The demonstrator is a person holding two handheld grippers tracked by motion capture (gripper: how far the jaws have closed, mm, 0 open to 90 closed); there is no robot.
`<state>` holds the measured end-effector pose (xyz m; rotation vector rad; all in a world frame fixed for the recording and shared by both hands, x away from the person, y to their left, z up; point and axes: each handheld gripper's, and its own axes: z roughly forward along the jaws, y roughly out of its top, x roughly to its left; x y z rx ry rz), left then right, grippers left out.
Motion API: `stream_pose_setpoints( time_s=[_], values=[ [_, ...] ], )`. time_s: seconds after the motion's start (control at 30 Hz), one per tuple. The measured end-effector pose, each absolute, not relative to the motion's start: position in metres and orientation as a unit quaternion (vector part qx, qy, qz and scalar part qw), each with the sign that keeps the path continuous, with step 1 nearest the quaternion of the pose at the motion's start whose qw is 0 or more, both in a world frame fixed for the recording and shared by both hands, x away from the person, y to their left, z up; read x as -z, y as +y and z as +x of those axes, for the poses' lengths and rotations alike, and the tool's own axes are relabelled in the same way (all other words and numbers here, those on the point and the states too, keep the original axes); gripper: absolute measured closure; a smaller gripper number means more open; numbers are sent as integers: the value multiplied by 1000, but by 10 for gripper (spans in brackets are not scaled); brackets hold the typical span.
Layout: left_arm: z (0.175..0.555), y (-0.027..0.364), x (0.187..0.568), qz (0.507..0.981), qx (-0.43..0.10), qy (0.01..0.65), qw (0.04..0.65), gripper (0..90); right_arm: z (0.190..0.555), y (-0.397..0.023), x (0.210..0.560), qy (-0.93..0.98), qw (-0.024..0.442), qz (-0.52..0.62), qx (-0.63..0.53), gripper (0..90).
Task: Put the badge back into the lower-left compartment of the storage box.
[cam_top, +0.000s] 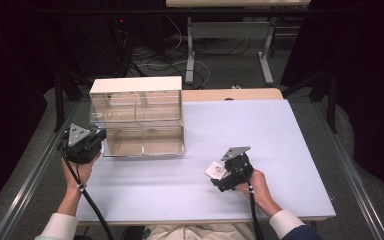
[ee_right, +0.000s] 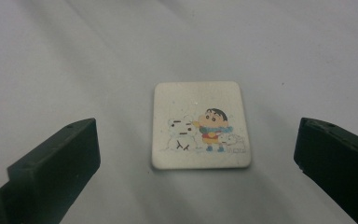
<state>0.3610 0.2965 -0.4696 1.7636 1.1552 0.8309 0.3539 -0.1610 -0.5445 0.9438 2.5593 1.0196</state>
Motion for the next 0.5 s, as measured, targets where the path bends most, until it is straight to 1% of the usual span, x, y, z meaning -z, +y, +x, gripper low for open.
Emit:
stream_pose_setpoints(
  time_s=[0.13,0.17,0.27,0.37,0.43,0.47,0.5],
  values=[
    [361,297,470,705,-331,462,424,900,357,-155,548,876,115,318,-343,0],
    [361,297,470,705,-331,462,424,900,358,-152,550,879,112,320,-335,18],
    [361,298,470,707,-334,459,422,900,359,-149,552,881,112,321,-330,36],
    [361,298,469,707,-331,461,423,900,361,-147,554,880,115,324,-326,71],
    [361,298,469,705,-331,462,424,900,364,-144,555,882,114,328,-319,122],
    [361,298,469,706,-331,461,423,900,364,-144,555,882,114,328,-319,122],
    [361,298,469,707,-331,461,423,900,365,-143,556,885,117,316,-320,144]
  ],
)
